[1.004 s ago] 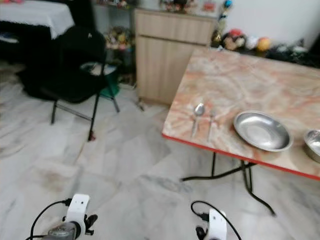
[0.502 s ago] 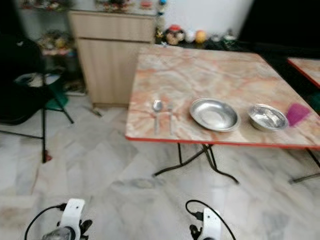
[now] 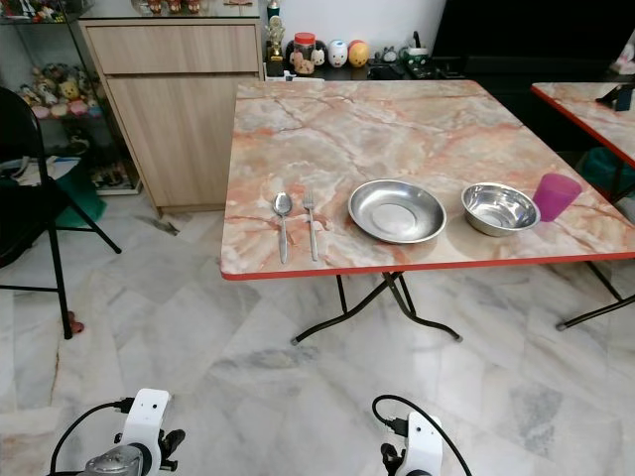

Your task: Setting the table

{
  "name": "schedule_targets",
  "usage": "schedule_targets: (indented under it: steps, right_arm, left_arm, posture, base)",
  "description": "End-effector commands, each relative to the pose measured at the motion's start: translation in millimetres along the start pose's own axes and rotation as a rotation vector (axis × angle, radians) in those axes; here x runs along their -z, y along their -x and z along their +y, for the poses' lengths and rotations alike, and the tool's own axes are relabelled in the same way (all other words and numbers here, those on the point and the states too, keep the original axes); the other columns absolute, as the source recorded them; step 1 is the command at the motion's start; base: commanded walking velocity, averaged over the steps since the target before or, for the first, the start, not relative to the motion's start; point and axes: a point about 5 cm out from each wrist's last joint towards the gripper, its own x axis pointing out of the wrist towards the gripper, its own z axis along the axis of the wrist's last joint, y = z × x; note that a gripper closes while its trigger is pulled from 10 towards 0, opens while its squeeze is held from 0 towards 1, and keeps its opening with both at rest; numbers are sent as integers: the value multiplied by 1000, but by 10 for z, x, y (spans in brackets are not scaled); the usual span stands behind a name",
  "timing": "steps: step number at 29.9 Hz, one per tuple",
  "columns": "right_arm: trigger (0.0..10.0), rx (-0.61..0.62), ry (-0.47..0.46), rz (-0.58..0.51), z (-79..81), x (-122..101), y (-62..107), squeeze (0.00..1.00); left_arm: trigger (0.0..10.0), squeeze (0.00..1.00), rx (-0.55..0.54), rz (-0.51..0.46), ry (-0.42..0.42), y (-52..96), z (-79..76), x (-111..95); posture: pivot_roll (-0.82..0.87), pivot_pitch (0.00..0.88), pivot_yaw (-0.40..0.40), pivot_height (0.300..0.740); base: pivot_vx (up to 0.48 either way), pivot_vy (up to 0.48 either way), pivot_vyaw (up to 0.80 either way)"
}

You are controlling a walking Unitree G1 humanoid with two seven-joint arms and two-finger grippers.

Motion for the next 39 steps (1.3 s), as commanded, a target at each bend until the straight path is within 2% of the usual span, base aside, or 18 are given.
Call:
schedule_targets:
  steps: [1, 8, 12, 22, 39]
  right_arm:
    - [10000, 13, -14, -10, -13, -16, -1, 0]
    - [10000, 3, -40, -16, 74, -16, -11, 0]
    - [10000, 12, -44, -12, 57, -5, -8, 0]
    - [10000, 34, -42, -7, -43, 34, 13, 0]
    - [10000, 11, 2, -11, 2, 3, 2, 0]
  left_arm:
    - [10000, 0, 6, 9, -17, -7, -14, -14]
    - [10000, 0, 7, 1, -42, -11, 41, -83]
    - [10000, 0, 11, -4, -43, -21, 4, -106]
    - [10000, 0, 13, 26, -30, -7, -31, 11]
    - [10000, 0, 7, 32, -25, -3, -41, 41]
  posture:
    - [89, 0, -9, 740]
    - [71, 0, 15, 740]
    - [70, 0, 11, 740]
    - [74, 0, -11, 740]
    - [70, 0, -12, 740]
  base:
    - [0, 0, 0]
    - [0, 0, 0]
    - [0, 0, 0]
    - [0, 0, 0]
    - [0, 0, 0]
